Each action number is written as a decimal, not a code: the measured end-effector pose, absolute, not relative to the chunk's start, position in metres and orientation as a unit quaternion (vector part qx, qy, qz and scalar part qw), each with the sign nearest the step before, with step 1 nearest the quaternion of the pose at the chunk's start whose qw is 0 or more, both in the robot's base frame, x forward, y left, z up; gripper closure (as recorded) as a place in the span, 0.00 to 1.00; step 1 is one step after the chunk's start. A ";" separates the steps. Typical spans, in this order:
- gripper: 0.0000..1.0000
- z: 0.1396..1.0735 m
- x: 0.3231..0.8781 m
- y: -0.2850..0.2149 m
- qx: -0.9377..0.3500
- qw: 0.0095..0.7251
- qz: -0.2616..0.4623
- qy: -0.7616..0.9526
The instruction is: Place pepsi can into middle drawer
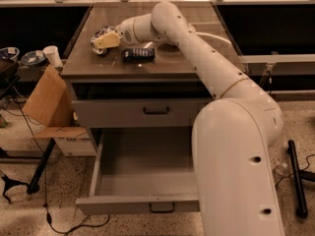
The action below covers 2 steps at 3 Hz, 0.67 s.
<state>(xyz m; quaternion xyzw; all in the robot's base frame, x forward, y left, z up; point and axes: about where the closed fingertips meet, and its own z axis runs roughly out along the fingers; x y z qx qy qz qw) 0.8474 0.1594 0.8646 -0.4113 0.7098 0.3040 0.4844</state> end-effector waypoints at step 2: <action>1.00 0.883 0.817 0.137 -0.393 0.514 0.315 0.695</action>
Offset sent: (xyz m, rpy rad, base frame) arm -0.0561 -0.0487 0.0251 0.1031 -0.0534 -0.0490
